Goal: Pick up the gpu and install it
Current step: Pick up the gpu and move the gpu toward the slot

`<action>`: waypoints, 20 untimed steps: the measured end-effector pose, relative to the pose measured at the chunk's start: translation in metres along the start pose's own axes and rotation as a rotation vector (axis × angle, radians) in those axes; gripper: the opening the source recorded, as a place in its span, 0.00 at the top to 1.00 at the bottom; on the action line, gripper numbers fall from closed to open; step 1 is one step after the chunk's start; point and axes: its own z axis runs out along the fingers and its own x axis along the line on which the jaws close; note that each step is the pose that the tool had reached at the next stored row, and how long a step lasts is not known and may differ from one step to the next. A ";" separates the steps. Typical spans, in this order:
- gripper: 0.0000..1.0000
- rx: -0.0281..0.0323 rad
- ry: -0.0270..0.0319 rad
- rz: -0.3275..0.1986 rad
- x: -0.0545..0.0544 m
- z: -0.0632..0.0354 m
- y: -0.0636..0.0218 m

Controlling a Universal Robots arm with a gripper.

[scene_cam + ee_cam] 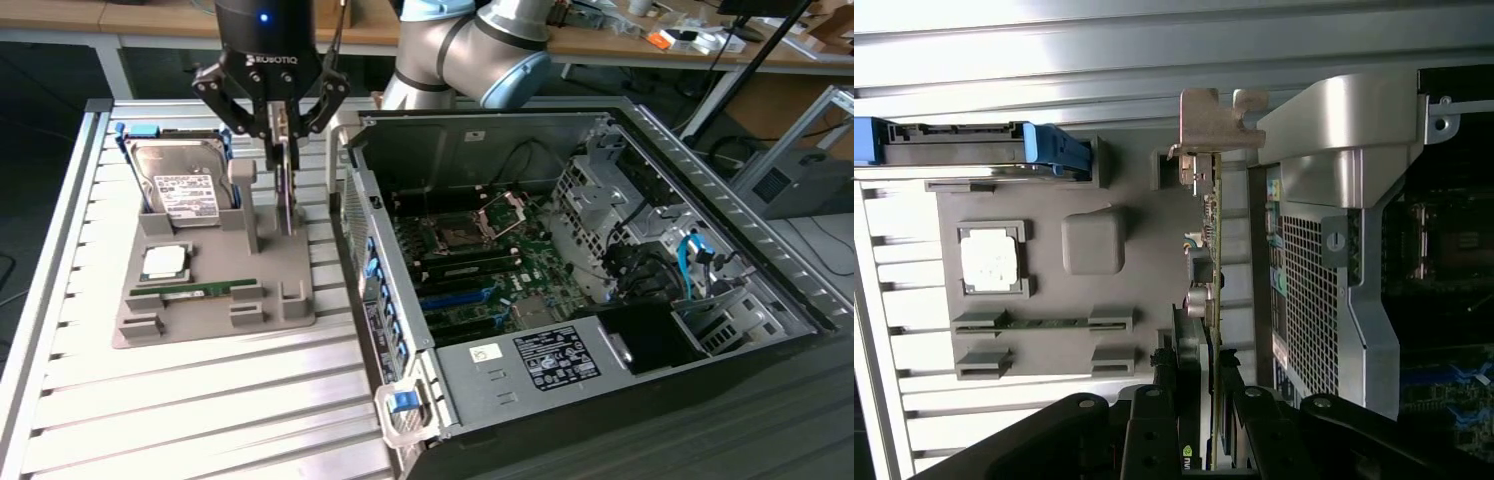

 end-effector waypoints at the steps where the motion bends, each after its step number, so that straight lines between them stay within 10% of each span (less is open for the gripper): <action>1: 0.73 0.0001 0.0001 0.000 0.000 -0.0005 -0.0001; 20: 0.73 0.0000 0.0000 0.000 0.000 -0.0056 -0.0005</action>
